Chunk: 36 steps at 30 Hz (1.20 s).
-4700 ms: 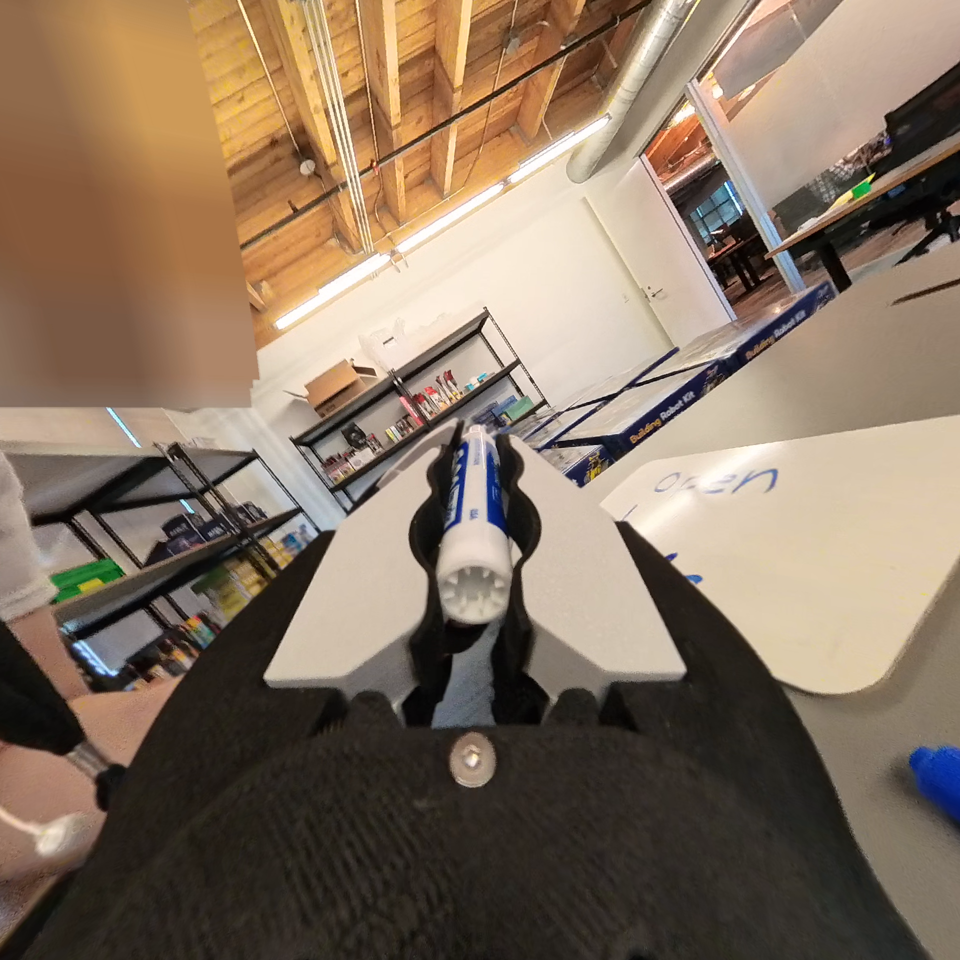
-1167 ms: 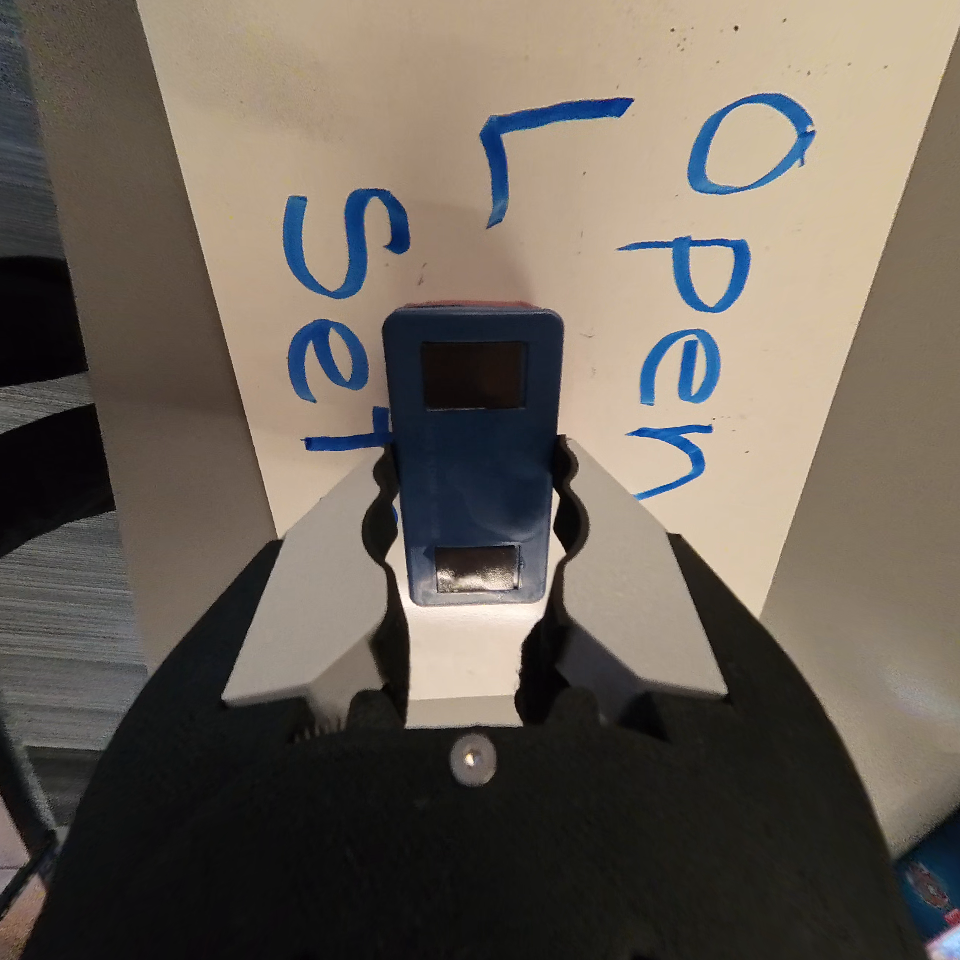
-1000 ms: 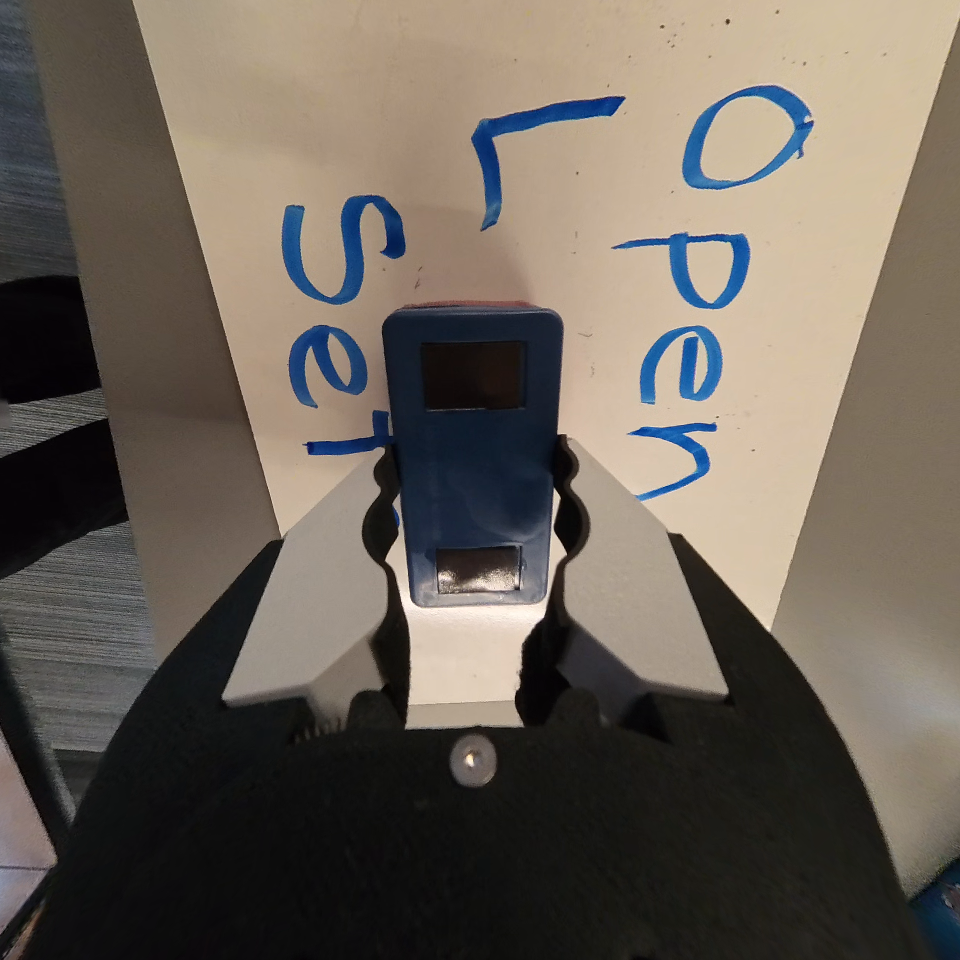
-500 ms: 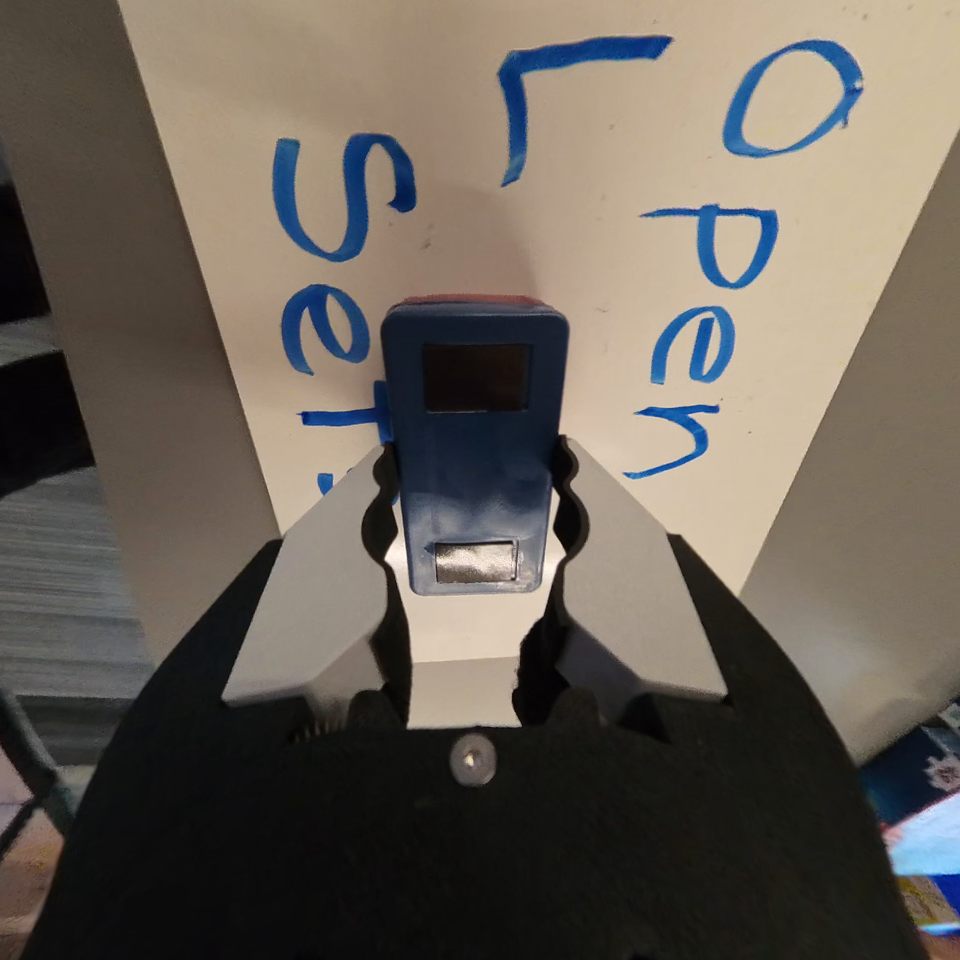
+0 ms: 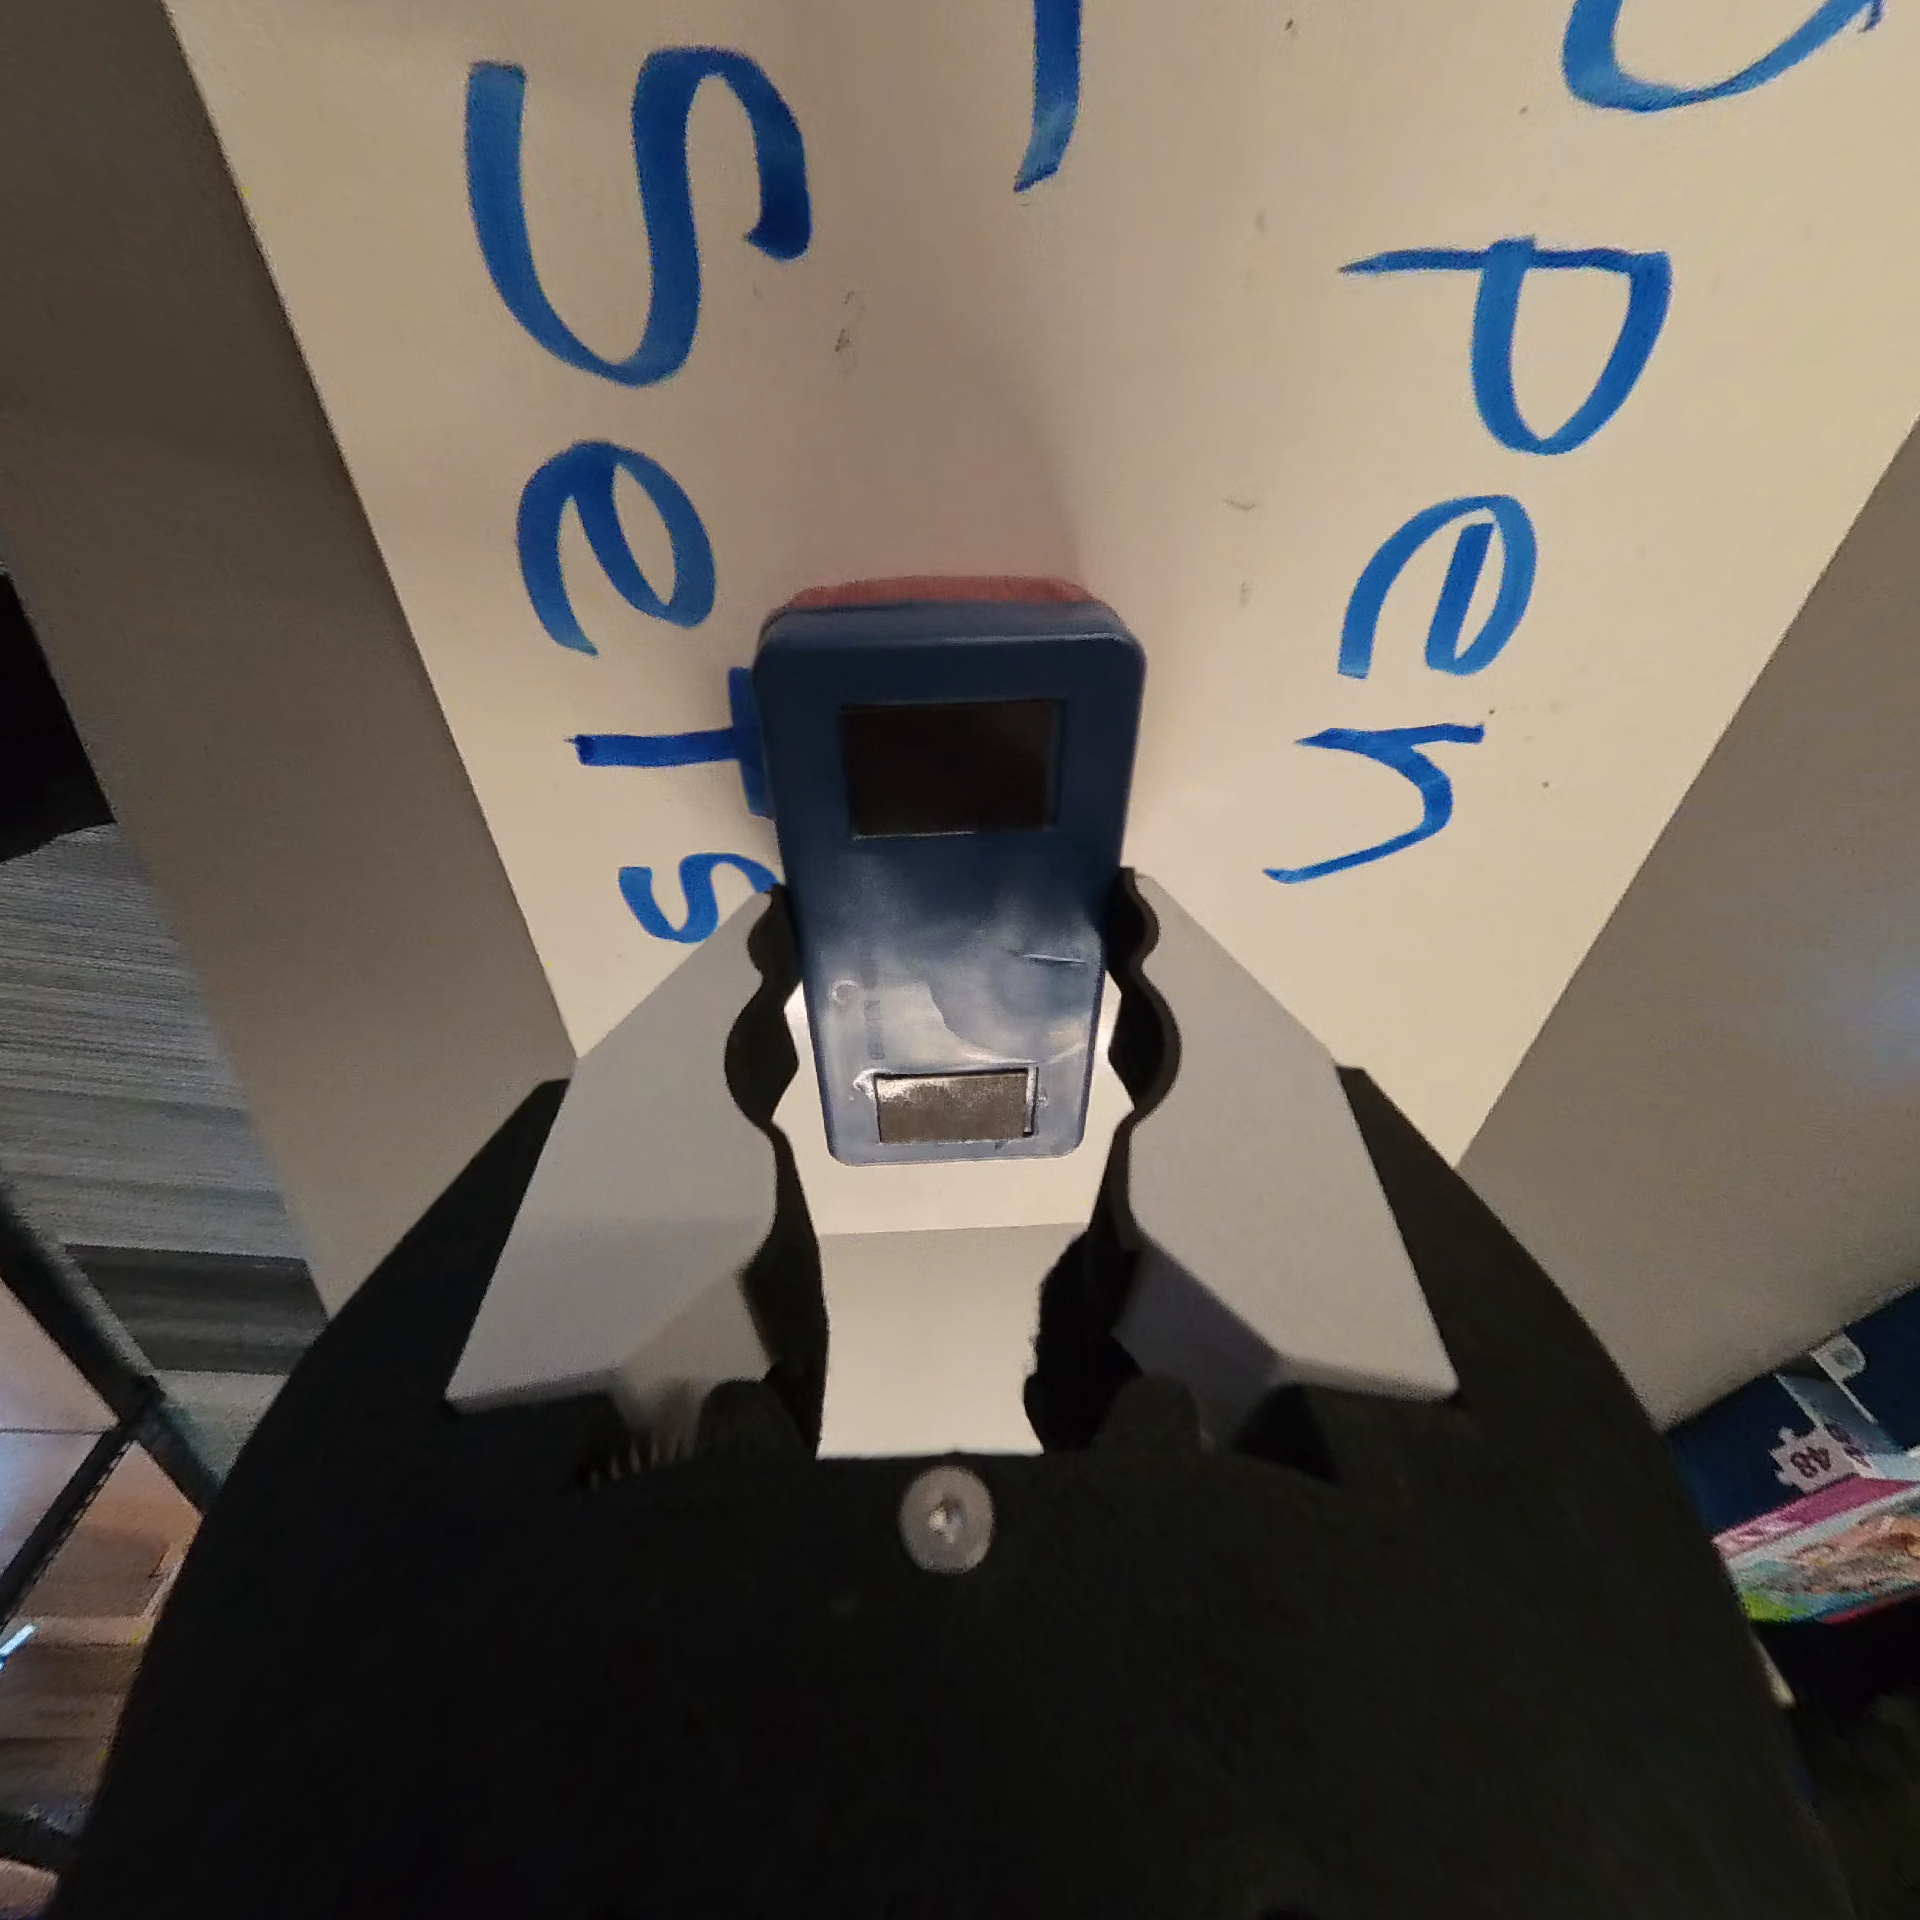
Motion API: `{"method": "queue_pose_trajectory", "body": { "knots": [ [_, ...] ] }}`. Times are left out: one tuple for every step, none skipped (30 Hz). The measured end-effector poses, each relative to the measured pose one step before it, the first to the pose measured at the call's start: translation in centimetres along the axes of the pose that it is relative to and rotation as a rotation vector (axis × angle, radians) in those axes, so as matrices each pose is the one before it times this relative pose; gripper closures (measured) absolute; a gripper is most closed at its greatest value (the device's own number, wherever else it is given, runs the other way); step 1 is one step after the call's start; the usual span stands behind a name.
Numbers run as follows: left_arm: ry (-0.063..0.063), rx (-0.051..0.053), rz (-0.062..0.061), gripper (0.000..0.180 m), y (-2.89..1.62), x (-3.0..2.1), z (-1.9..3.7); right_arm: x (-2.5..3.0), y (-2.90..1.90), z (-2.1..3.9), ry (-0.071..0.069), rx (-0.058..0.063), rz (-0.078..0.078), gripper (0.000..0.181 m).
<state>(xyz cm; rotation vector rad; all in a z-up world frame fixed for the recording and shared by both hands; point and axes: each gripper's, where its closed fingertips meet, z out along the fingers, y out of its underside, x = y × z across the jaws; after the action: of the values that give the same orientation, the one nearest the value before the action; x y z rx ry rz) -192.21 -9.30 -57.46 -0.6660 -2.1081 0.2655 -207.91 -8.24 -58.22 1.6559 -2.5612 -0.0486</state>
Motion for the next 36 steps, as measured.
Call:
{"method": "queue_pose_trajectory", "body": {
  "knots": [
    [0.0030,0.0014,-0.0016,0.164,-0.001,0.009,-0.005,0.164,-0.182,-0.051,0.0118,-0.0100,-0.0110,0.121],
    [0.0015,0.0022,-0.0028,0.164,0.005,0.007,0.001,0.180,0.074,-0.014,0.0195,-0.0203,-0.0218,0.121],
    [-0.0003,0.0012,0.0008,0.164,0.008,0.009,-0.004,0.094,0.497,0.122,0.0159,-0.0299,-0.0171,0.121],
    [-0.0006,0.0004,0.0018,0.164,0.008,0.015,0.001,-0.054,0.556,0.061,0.0019,-0.0187,-0.0023,0.121],
    [0.0007,0.0017,0.0015,0.164,0.001,0.015,0.013,-0.169,0.574,0.073,-0.0034,-0.0212,-0.0019,0.121],
    [0.0039,0.0036,-0.0003,0.164,-0.009,0.031,0.033,-0.074,0.083,0.012,0.0069,-0.0077,-0.0048,0.122],
    [0.0073,0.0037,-0.0055,0.164,0.004,0.052,0.051,-0.021,-0.153,-0.039,0.0104,-0.0149,-0.0116,0.121],
    [0.0067,0.0032,-0.0075,0.164,-0.010,0.054,0.039,-0.037,-0.460,-0.095,0.0090,-0.0102,-0.0132,0.121],
    [0.0031,0.0019,-0.0040,0.164,0.014,0.042,0.034,-0.056,-0.516,-0.105,0.0055,0.0004,-0.0110,0.122],
    [0.0003,-0.0020,0.0010,0.164,0.050,0.054,0.024,0.007,0.010,-0.004,0.0030,-0.0078,-0.0048,0.121],
    [-0.0010,-0.0029,0.0037,0.164,0.047,0.040,0.023,-0.022,0.156,0.040,-0.0101,0.0138,0.0158,0.121],
    [0.0000,-0.0010,0.0047,0.164,0.027,0.035,0.034,-0.092,0.657,0.138,-0.0272,-0.0018,0.0317,0.121],
    [0.0036,0.0007,0.0012,0.164,0.012,0.043,0.025,0.039,0.328,0.057,-0.0232,0.0220,0.0378,0.121],
    [0.0053,0.0015,-0.0032,0.164,-0.003,0.012,0.015,0.195,-0.028,-0.070,-0.0079,0.0362,0.0350,0.121],
    [0.0054,0.0017,-0.0048,0.164,0.002,0.017,-0.001,0.189,0.022,-0.201,0.0012,0.0217,0.0080,0.121],
    [0.0035,0.0021,-0.0045,0.164,-0.013,0.002,-0.010,0.190,0.017,-0.399,0.0072,0.0130,-0.0084,0.120],
    [-0.0002,0.0014,0.0007,0.164,0.005,0.011,-0.002,-0.005,-0.349,-0.564,-0.0025,0.0327,-0.0054,0.118],
    [-0.0006,-0.0010,0.0044,0.164,0.036,0.037,0.022,-0.263,-0.760,-0.575,-0.0209,0.0527,0.0058,0.109],
    [0.0015,-0.0022,0.0009,0.164,0.048,0.055,0.043,-0.237,-0.785,-0.421,-0.0195,0.0479,0.0090,0.109],
    [0.0017,-0.0012,0.0006,0.164,0.034,0.061,0.050,0.128,-0.608,-0.186,0.0050,0.0320,0.0017,0.107],
    [0.0026,-0.0019,0.0020,0.164,0.029,0.066,0.060,0.062,-0.375,0.043,-0.0004,0.0197,-0.0046,0.106],
    [0.0022,-0.0014,0.0004,0.164,0.017,0.062,0.055,-0.087,-0.104,0.273,-0.0142,0.0032,0.0022,0.105],
    [-0.0002,-0.0005,0.0007,0.164,0.002,0.015,0.030,-0.010,-0.014,0.424,-0.0123,0.0025,0.0074,0.104],
    [-0.0018,-0.0013,0.0027,0.164,0.001,0.017,0.012,0.133,0.295,0.486,-0.0064,-0.0064,0.0066,0.105],
    [-0.0020,-0.0014,0.0033,0.164,0.009,-0.001,0.009,0.042,0.544,0.425,-0.0136,-0.0178,0.0077,0.112],
    [-0.0004,-0.0007,0.0030,0.164,0.011,0.007,0.002,0.014,0.274,0.328,-0.0137,0.0007,0.0122,0.119],
    [0.0024,0.0009,-0.0003,0.164,0.006,0.008,-0.008,-0.060,-0.160,0.124,-0.0146,0.0282,0.0088,0.120],
    [0.0035,0.0015,-0.0024,0.164,0.001,-0.002,-0.005,-0.171,-0.311,-0.090,-0.0155,0.0374,-0.0008,0.121],
    [0.0026,0.0011,-0.0014,0.164,0.012,0.007,-0.010,0.144,-0.053,-0.134,0.0118,0.0095,-0.0081,0.122],
    [0.0013,0.0006,0.0000,0.164,0.003,0.003,-0.007,0.454,0.168,-0.236,0.0475,-0.0157,-0.0285,0.122],
    [-0.0001,0.0003,0.0006,0.164,0.013,0.006,0.003,0.523,0.091,-0.426,0.0676,-0.0277,-0.0434,0.122],
    [-0.0006,0.0008,0.0020,0.164,0.005,0.008,-0.003,0.188,-0.185,-0.519,0.0567,-0.0263,-0.0532,0.122],
    [0.0010,0.0010,-0.0001,0.164,0.015,0.007,0.011,-0.046,-0.364,-0.462,0.0473,-0.0254,-0.0566,0.122],
    [0.0021,0.0009,-0.0014,0.164,0.020,0.027,0.002,-0.059,-0.358,-0.298,0.0487,-0.0273,-0.0680,0.122],
    [0.0027,0.0000,-0.0012,0.164,0.017,0.020,0.007,0.049,-0.124,-0.103,0.0515,-0.0385,-0.0772,0.122],
    [0.0018,-0.0004,-0.0011,0.164,0.029,0.015,-0.008,-0.075,-0.145,0.087,0.0353,-0.0287,-0.0601,0.122]
  ]
}}
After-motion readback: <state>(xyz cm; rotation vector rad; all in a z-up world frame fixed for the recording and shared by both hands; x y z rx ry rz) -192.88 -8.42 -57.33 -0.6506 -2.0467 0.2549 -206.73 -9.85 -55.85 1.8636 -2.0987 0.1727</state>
